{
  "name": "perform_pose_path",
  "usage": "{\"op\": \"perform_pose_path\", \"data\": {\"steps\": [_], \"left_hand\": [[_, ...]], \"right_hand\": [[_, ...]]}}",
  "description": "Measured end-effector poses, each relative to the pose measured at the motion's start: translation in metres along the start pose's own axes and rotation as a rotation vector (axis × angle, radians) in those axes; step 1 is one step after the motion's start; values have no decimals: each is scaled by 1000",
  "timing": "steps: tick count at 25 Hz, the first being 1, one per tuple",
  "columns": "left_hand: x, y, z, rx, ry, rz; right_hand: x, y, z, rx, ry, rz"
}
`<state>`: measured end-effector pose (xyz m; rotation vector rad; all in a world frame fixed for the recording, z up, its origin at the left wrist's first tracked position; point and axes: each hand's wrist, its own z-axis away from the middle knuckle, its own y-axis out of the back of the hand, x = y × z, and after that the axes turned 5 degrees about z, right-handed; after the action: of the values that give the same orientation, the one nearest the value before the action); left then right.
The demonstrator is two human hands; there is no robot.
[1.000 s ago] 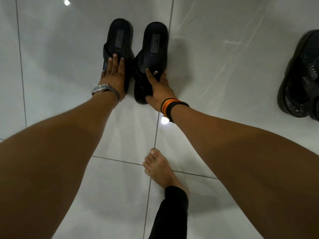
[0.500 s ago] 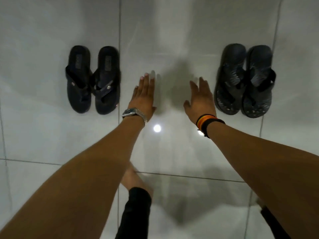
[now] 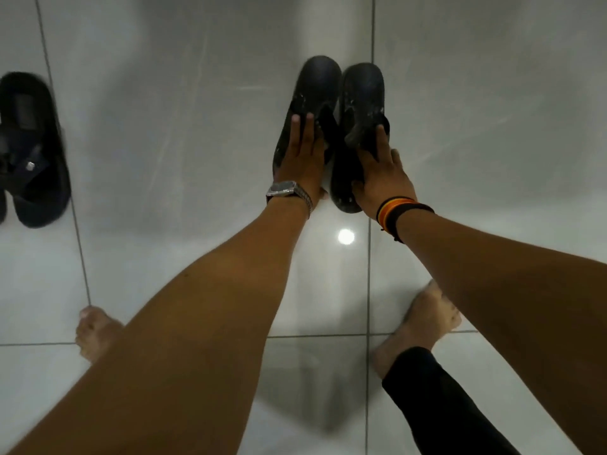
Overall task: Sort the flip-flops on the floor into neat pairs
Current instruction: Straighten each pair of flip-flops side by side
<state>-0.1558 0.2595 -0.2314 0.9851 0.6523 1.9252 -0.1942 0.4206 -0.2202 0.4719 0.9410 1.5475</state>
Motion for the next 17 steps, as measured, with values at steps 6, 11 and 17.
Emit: {"op": "perform_pose_path", "data": {"steps": [6, 11, 17], "left_hand": [[93, -27, -19, -82, 98, 155], [142, -37, -33, -186, 81, 225], [162, -36, -47, -256, 61, 237]], "right_hand": [[57, 27, -5, -13, -106, -87], [101, 51, -8, -28, -138, -9], [115, 60, -13, -6, -225, -49]]}}
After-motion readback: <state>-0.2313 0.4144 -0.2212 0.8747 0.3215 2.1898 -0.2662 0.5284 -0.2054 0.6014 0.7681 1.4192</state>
